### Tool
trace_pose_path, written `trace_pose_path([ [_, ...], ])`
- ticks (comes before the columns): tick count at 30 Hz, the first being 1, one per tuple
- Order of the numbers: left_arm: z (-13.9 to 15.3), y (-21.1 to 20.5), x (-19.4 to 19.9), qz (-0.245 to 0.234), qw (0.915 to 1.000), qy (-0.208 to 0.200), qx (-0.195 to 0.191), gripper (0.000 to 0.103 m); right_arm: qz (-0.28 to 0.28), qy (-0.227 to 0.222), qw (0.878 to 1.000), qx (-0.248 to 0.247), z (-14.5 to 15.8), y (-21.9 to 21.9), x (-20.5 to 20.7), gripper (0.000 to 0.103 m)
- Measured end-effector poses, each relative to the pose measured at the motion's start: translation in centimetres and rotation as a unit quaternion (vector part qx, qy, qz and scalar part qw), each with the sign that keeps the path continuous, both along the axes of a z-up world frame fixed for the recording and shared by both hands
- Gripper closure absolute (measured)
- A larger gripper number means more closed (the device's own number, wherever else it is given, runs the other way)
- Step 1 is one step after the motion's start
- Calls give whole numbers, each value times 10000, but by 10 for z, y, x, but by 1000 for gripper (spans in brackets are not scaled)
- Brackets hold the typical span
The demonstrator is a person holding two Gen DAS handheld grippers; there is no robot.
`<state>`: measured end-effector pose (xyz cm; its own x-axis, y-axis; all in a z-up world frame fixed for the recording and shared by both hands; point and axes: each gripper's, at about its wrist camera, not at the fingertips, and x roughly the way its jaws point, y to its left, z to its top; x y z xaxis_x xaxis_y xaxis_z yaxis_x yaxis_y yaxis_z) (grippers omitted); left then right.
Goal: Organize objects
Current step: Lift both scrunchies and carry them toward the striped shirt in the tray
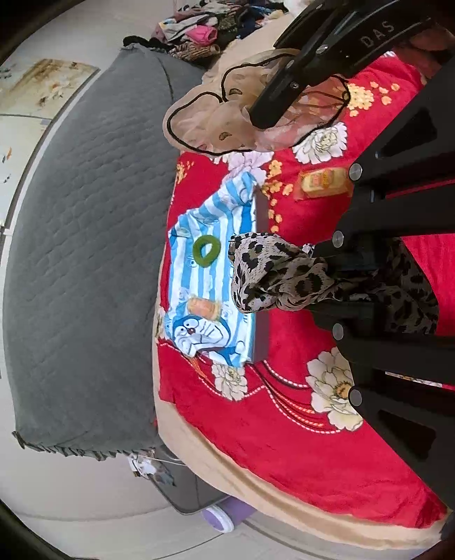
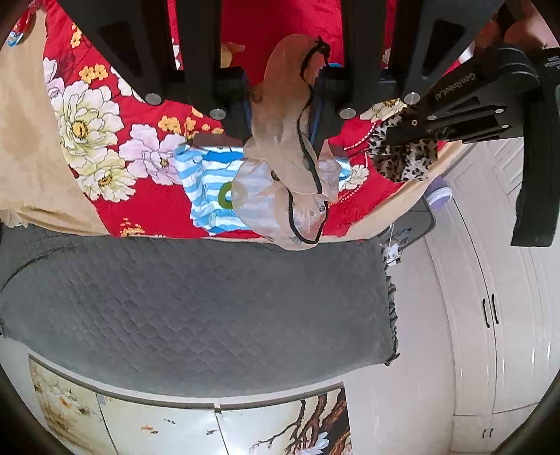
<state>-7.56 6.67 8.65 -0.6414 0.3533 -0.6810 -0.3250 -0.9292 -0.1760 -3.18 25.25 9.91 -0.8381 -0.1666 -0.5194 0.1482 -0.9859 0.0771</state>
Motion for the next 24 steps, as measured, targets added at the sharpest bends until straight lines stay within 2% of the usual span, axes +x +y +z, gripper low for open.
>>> trace_pose_path([
  [24, 24, 25, -43, -73, 9996, 277, -31, 92, 10, 325, 9995, -36, 25, 3, -38, 76],
])
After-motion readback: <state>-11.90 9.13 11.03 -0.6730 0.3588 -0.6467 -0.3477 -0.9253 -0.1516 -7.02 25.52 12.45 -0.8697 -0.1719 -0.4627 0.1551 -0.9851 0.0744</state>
